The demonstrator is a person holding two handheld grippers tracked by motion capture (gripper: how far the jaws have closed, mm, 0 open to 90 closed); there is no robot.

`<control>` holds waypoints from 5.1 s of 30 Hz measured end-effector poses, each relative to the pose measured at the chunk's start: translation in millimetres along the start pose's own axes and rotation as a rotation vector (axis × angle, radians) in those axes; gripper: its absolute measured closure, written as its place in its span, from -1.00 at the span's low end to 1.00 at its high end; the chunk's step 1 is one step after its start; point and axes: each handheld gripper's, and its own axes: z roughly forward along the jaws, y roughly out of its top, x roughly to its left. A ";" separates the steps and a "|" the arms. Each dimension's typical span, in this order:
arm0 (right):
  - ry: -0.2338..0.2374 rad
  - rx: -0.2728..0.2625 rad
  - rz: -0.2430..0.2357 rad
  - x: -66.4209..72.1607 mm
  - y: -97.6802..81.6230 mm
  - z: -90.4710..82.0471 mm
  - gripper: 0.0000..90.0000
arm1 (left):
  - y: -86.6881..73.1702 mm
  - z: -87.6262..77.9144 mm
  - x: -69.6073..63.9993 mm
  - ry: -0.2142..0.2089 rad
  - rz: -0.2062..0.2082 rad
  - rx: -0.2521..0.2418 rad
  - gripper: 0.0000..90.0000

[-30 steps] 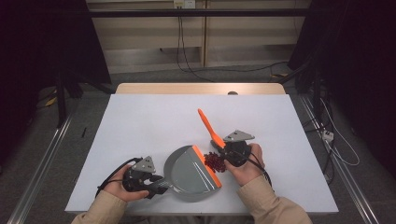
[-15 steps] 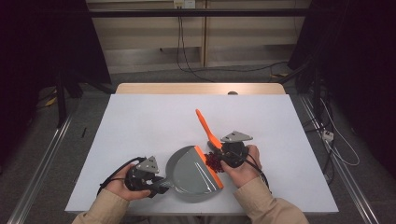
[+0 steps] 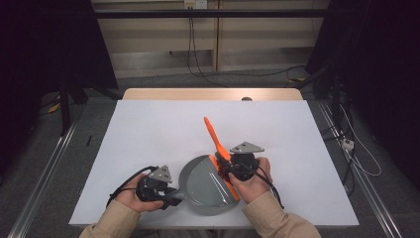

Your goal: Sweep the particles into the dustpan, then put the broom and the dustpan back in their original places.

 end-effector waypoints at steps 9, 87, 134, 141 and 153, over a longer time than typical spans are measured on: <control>0.026 -0.029 0.011 19.0 3.7 0.5 0.59 | -0.5 0.0 0.6 0.000 -0.021 -0.009 0.39; -0.039 -0.129 0.081 -80.0 8.0 -23.3 0.58 | -36.5 -26.9 37.9 0.285 -0.175 -0.393 0.39; -0.306 -0.054 0.090 -154.2 -22.7 -38.4 0.58 | -57.4 -29.8 88.7 0.610 -0.548 -0.336 0.38; -0.276 -0.060 0.104 -138.8 -22.9 -31.1 0.54 | -51.8 -24.0 77.4 0.552 -0.527 -0.371 0.27; 0.025 -0.166 0.194 -116.1 -24.8 -29.0 0.08 | -43.4 -18.9 51.7 0.419 -0.479 -0.483 -0.49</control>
